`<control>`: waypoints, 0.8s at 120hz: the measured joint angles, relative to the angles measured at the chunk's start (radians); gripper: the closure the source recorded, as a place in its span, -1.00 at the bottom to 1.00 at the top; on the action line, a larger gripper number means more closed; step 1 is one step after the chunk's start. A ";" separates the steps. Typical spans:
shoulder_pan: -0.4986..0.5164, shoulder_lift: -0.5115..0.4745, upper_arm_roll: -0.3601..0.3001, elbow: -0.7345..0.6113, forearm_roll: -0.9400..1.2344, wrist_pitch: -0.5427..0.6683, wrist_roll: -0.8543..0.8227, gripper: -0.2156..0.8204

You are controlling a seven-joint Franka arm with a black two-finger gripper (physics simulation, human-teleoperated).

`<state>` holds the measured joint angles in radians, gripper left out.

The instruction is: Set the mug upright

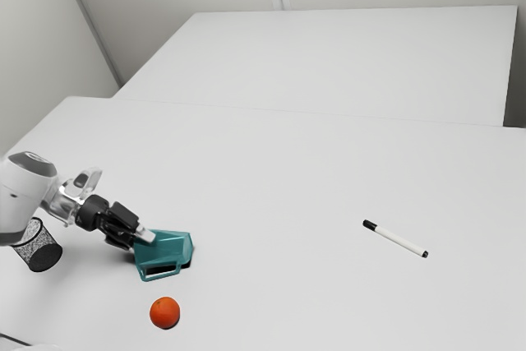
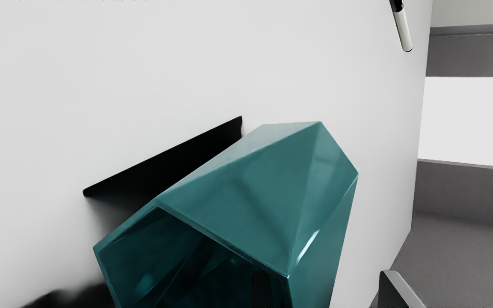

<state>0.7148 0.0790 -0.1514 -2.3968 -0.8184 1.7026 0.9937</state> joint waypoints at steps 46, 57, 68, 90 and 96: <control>-0.001 -0.016 -0.008 0.004 0.000 -0.015 0.042 0.80; -0.003 -0.028 -0.010 0.006 0.000 -0.016 0.049 0.86; -0.002 -0.040 -0.014 0.009 0.001 -0.016 0.056 0.89; 0.028 -0.108 -0.061 0.011 0.014 0.009 0.064 0.92; 0.048 -0.135 -0.095 0.011 0.021 0.033 0.064 0.92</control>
<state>0.7624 -0.0559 -0.2464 -2.3858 -0.7972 1.7352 1.0581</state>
